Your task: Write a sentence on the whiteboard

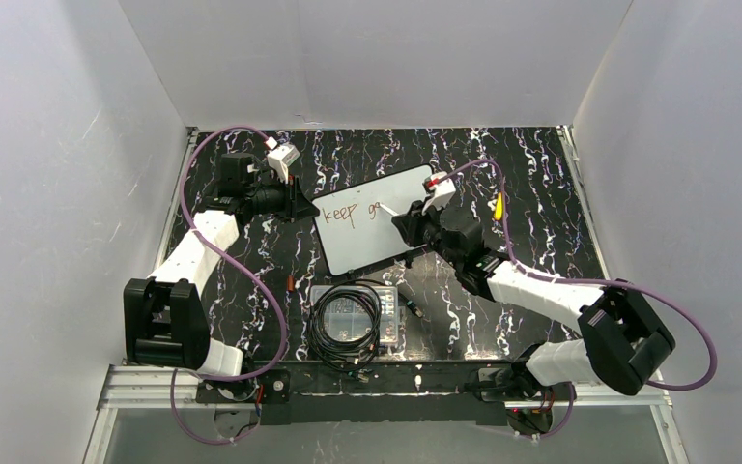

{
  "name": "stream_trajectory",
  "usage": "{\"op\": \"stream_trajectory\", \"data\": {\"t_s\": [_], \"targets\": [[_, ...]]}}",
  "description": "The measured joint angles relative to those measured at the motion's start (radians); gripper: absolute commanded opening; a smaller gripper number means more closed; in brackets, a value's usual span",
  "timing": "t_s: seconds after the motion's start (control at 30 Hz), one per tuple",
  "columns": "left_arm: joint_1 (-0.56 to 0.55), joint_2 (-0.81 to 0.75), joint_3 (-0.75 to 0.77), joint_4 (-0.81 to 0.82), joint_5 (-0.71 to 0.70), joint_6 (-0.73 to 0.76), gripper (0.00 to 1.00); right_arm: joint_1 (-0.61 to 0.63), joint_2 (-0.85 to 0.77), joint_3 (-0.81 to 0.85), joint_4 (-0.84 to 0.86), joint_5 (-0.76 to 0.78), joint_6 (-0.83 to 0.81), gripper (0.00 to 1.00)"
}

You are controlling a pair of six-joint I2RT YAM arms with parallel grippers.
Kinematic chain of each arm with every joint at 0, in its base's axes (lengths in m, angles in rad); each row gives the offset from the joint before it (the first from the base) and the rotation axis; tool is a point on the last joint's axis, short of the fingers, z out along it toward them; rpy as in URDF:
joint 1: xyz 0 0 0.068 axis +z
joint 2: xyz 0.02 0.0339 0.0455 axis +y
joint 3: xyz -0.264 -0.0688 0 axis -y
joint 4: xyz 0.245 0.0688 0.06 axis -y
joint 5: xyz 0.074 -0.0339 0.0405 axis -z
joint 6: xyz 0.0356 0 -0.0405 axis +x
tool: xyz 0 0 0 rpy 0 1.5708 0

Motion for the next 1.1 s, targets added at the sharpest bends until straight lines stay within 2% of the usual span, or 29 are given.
{"op": "stream_trajectory", "data": {"t_s": [0.53,1.1], "targets": [[0.000,0.000,0.000,0.000,0.000,0.000,0.00,0.000,-0.061,0.000,-0.007,0.030,-0.016,0.01],[0.000,0.000,0.000,0.000,0.000,0.000,0.00,-0.005,-0.016,0.000,-0.018,0.053,-0.021,0.01]]}}
